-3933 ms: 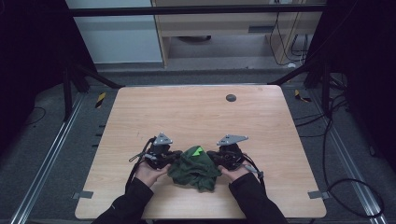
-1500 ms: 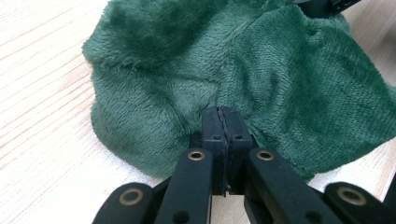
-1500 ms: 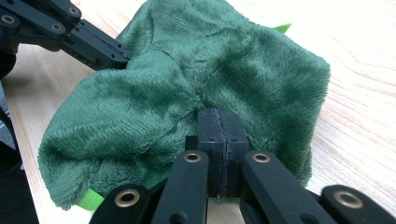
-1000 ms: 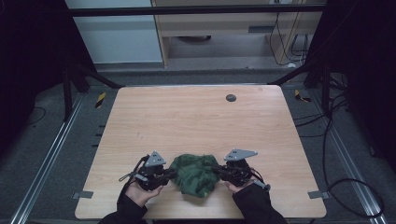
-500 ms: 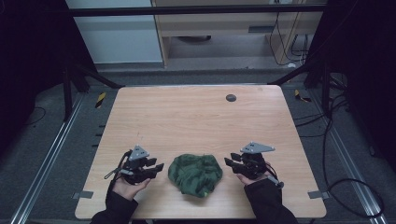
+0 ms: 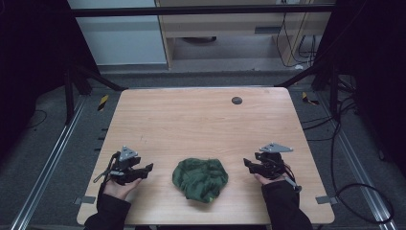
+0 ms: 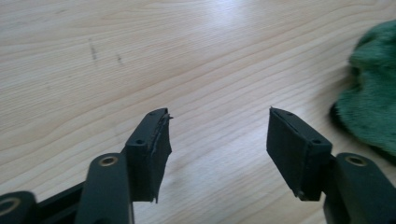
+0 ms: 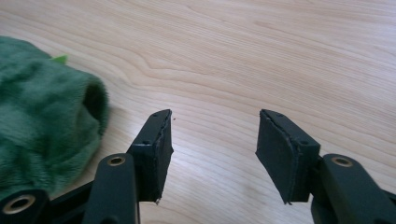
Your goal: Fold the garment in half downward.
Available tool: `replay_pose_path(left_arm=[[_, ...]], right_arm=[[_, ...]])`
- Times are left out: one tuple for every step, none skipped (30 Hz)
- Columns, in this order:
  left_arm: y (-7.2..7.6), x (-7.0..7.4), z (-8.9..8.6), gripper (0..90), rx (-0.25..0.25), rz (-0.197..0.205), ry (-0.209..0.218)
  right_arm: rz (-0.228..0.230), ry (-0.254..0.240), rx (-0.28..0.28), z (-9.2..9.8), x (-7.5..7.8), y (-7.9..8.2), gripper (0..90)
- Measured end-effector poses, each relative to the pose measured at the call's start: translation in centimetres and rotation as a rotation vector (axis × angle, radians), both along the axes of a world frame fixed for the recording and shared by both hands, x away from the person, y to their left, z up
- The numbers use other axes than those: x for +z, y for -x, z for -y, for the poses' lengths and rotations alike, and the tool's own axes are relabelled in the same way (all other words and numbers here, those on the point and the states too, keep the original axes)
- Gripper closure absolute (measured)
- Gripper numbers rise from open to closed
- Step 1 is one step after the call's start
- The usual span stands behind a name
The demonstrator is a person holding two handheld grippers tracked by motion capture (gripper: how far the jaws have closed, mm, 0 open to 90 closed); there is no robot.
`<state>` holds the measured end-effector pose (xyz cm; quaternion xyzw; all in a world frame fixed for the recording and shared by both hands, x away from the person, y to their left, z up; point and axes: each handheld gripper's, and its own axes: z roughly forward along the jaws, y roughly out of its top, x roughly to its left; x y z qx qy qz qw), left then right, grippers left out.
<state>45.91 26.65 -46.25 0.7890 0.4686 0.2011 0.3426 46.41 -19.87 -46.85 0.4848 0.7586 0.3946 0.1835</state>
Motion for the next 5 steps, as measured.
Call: replay_pose_path(left_arm=[[0.00,0.00,0.00,37.8,0.000,0.000,0.000],[-0.11,-0.08,-0.27,37.8,0.012,-0.002,-0.004],[-0.15,-0.11,-0.37,36.2,0.017,-0.002,-0.003],[-0.24,-0.18,-0.55,35.5,0.028,0.000,-0.007],[-0.24,-0.18,-0.55,34.6,0.028,0.000,-0.007]], right_arm=[[0.000,0.000,0.000,0.00,0.00,0.00,44.6],[-0.002,0.003,-0.007,0.20,-0.03,-0.06,43.9],[0.001,0.006,-0.023,0.63,-0.08,-0.17,43.0],[0.001,0.007,-0.029,0.74,-0.11,-0.20,42.6],[-0.001,0.009,-0.036,0.89,-0.15,-0.24,42.0]])
